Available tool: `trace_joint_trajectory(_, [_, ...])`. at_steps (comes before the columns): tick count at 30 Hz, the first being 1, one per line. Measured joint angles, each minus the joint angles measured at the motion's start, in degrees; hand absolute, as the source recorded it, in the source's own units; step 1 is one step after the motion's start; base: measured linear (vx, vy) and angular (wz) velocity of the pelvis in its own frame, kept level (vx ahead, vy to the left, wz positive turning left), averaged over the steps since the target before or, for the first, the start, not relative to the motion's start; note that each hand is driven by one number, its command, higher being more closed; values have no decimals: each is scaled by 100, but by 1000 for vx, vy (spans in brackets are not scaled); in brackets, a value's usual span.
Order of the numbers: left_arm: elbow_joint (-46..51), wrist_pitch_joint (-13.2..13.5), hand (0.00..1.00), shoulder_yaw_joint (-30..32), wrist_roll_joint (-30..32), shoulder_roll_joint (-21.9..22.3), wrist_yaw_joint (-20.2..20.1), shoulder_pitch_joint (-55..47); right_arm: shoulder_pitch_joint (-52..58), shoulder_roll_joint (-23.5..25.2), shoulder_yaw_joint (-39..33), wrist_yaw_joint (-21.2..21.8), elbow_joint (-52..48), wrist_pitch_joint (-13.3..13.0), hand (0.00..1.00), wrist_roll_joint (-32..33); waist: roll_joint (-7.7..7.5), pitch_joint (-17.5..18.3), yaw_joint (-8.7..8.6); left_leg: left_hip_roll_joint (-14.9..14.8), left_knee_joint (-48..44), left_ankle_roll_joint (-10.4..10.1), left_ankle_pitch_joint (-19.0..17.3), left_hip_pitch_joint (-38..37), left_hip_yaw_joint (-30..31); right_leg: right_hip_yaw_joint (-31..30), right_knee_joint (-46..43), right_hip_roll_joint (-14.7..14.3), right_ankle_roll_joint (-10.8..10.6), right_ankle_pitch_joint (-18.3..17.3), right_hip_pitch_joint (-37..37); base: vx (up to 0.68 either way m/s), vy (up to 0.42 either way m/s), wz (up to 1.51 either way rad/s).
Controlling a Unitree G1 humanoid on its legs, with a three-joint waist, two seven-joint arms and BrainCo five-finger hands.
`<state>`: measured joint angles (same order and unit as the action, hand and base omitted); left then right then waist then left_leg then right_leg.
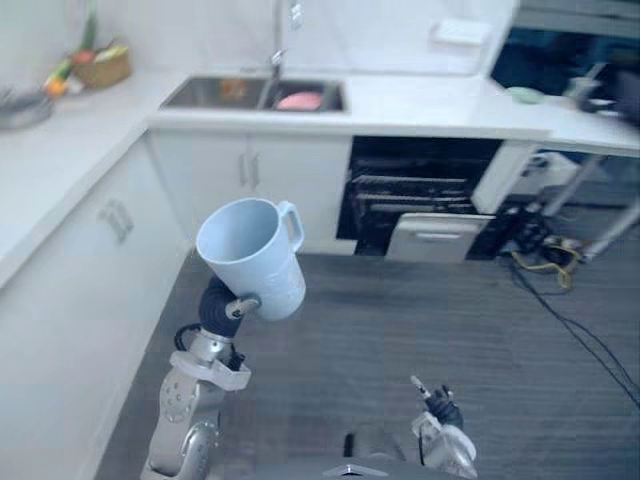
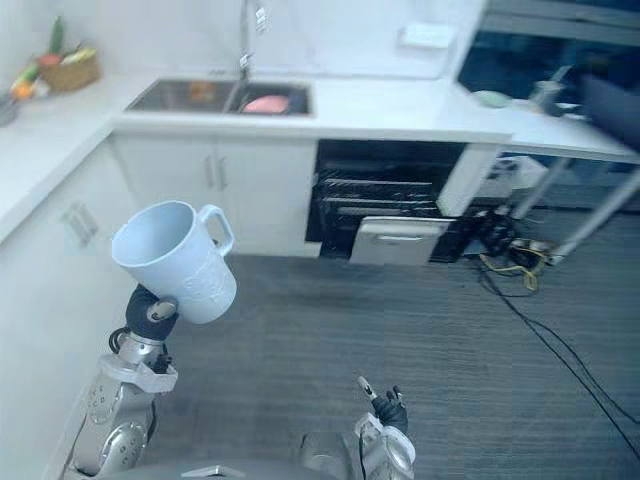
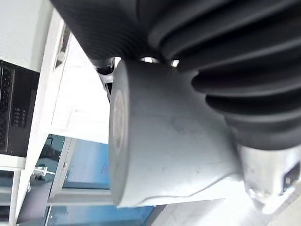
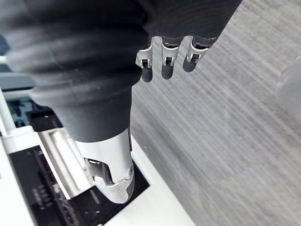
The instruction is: Walk over to the sink, pick up the cup, carry it to the dishwasher, place the cup inside the dishwasher, then close the dishwasher door
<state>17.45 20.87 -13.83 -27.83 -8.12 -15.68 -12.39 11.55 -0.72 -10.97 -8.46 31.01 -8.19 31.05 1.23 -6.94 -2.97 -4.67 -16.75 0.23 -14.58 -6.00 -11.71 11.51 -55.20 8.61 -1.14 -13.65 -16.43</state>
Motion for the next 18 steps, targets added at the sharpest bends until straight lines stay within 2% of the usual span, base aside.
trace_joint_trajectory(1, [-10,-41,100,31,-2,-50,89,83,99,81,120,43,-270,-89,0,0,-63,-29,-99,-42,85,-45,-58,-103,-120,138,1053,-85,1,30,-134,390,-20,-53])
trace_joint_trajectory(2, [-19,-90,100,63,-2,-77,154,93,198,154,142,76,-486,-170,0,-1,-91,-43,-95,-124,88,-120,-175,-213,-279,317,2187,-202,84,235,-153,402,-54,-59])
trace_joint_trajectory(3, [-29,-99,100,89,-6,-97,153,73,240,193,133,78,-584,-194,0,-7,-85,-51,-88,-188,75,-165,-248,-267,-366,368,2737,-294,80,415,-132,539,-107,-66])
trace_joint_trajectory(4, [-37,-107,100,153,-10,-118,134,-4,344,254,143,76,-814,-227,0,-123,-94,-67,-82,-266,43,-257,-380,-430,-461,333,3879,-479,23,932,13,569,-136,-51])
trace_joint_trajectory(5, [-33,-104,100,159,-15,-124,103,-64,538,283,173,76,-1189,-288,0,-227,-146,-106,-100,-289,0,-381,-585,-637,-473,306,4557,-512,18,1323,198,644,-197,-44])
trace_joint_trajectory(6, [-61,-100,100,119,-12,-90,54,-107,639,250,170,75,-1437,-340,0,-232,-141,-190,-116,-382,-42,-466,-792,-879,-434,305,4430,-611,123,1888,343,419,-163,-24])
trace_joint_trajectory(7, [-96,-84,100,53,-9,-64,34,-134,639,211,166,-8,-1468,-406,0,-319,-55,-204,-132,-450,-74,-413,-885,-967,-396,308,4180,-681,192,1905,307,282,-126,-19])
trace_joint_trajectory(8, [-134,-55,100,-23,-8,-12,29,-137,627,174,156,-188,-1487,-423,0,-647,27,-184,-126,-510,-138,-350,-928,-1015,-383,334,3936,-730,280,1772,236,277,-107,-24])
trace_joint_trajectory(9, [-159,22,100,-211,6,36,51,-105,602,175,147,-438,-1486,-561,0,-1037,137,-158,-116,-640,-420,-276,-909,-991,-380,342,3497,-797,373,1426,98,388,-169,-33])
trace_joint_trajectory(10, [-166,79,100,-361,87,82,102,-76,564,202,158,-528,-1567,-704,0,-1090,174,-155,-114,-749,-928,-56,-781,-875,-353,337,3221,-834,479,1126,64,396,-187,-29])
trace_joint_trajectory(11, [-170,80,100,-405,118,138,148,-73,601,215,168,-442,-1732,-622,0,-894,204,-142,-127,-832,-1300,52,-678,-750,-330,343,3164,-869,487,999,109,396,-188,-12])
trace_joint_trajectory(12, [-200,80,100,-458,116,324,189,-73,727,272,257,-335,-1972,-1180,0,-980,309,-158,-184,-1174,-2552,107,-35,-244,-229,408,3191,-1005,496,735,404,395,-164,0])
trace_joint_trajectory(13, [-244,93,100,-448,115,423,197,-106,858,265,294,-124,-2245,-1511,0,-903,357,-159,-180,-1451,-3369,134,620,94,-226,444,3277,-1105,526,593,639,506,-169,2])
trace_joint_trajectory(14, [-267,93,100,-426,116,534,207,-206,953,231,291,29,-2526,-1782,0,-894,406,-169,-175,-1695,-4124,83,981,461,-202,456,3422,-1225,572,507,898,449,-121,0])
trace_joint_trajectory(15, [-271,93,100,-419,115,570,205,-252,966,224,271,111,-2660,-1956,0,-896,444,-167,-175,-1731,-4511,2,896,700,-162,453,3523,-1274,590,457,1087,472,-85,10])
trace_joint_trajectory(16, [-297,122,100,-407,111,580,157,-399,958,144,121,271,-2799,-2248,0,-884,449,-158,-153,-1634,-4905,-34,653,1153,-185,456,3804,-1300,605,395,1488,463,-72,13])
trace_joint_trajectory(17, [-344,217,100,-352,101,567,77,-552,947,8,-1,453,-2803,-2471,0,-820,416,-147,-63,-1430,-4775,-25,324,1451,-372,427,4142,-1291,614,387,1874,450,-75,9])
trace_joint_trajectory(18, [-353,254,100,-295,96,566,16,-620,944,-52,-58,546,-2803,-2528,0,-756,400,-136,-10,-1324,-4534,-27,167,1551,-505,402,4303,-1284,614,389,2043,452,-70,-11])
